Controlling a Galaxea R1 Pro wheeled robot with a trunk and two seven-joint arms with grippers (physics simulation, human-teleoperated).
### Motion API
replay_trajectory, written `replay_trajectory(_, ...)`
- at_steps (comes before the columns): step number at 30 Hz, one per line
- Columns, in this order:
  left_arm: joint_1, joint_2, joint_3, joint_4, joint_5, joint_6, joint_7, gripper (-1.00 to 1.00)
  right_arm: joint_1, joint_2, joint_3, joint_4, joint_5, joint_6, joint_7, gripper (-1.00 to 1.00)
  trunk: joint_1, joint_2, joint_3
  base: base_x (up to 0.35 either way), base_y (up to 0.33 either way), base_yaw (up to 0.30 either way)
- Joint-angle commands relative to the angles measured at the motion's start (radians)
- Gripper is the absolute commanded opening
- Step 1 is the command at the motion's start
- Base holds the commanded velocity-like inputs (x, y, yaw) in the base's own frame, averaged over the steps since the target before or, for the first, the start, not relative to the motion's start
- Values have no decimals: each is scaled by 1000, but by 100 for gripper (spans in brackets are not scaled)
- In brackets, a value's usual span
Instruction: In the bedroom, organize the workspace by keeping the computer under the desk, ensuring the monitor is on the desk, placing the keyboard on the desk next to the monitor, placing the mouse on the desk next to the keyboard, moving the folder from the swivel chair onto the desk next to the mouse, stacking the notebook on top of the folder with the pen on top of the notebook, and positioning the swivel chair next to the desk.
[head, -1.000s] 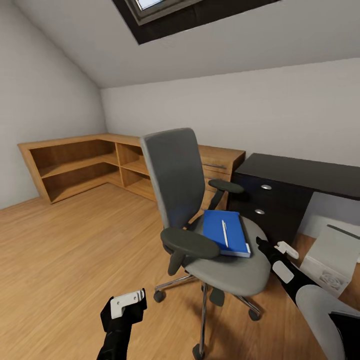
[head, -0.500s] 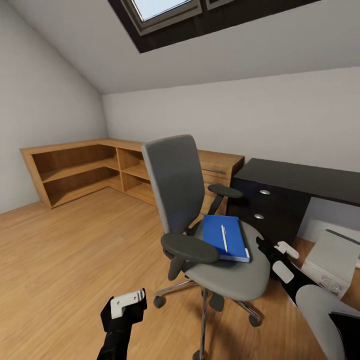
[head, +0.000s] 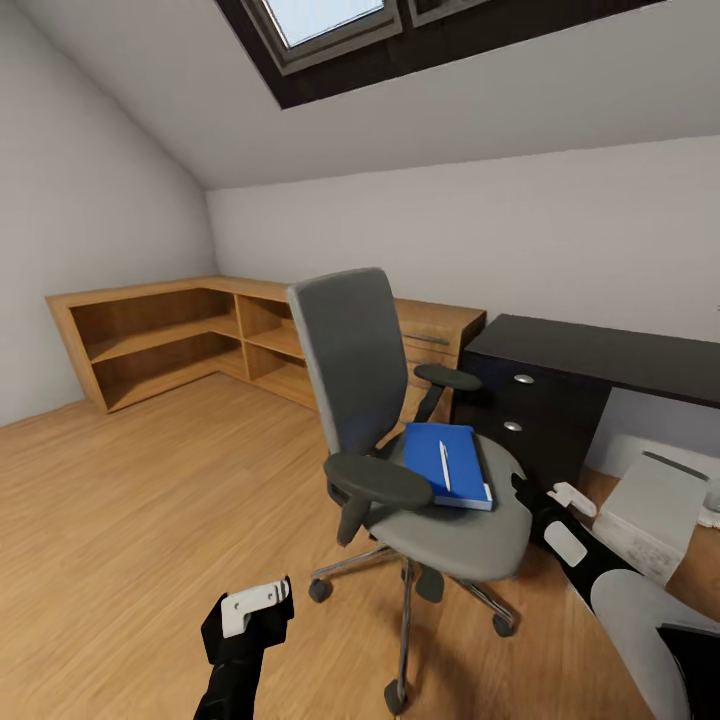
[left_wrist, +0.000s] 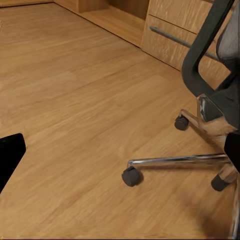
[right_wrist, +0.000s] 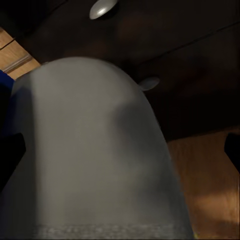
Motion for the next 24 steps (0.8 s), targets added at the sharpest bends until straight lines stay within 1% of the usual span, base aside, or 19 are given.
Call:
replay_trajectory(1,0,0,-1,-2,7,3,5,100,-1,0,-4,2,-9,-3,7,100,-1,0,-1,-321,0,0)
replay_trajectory(7,0,0,-1,-2,8,3,5,100,-1,0,-3,2,-9,-3,8,100,-1,0,-1,-223,0,0)
replay_trajectory(13,0,0,-1,-2,8,4,6,100,-1,0,-5,2,-8,-3,8,100,-1,0,-1,-302,0,0)
replay_trajectory(24,0,0,-1,-2,7,4,6,100,-1,1,-7,2,-9,-3,9,100,-1,0,-2,-33,0,14)
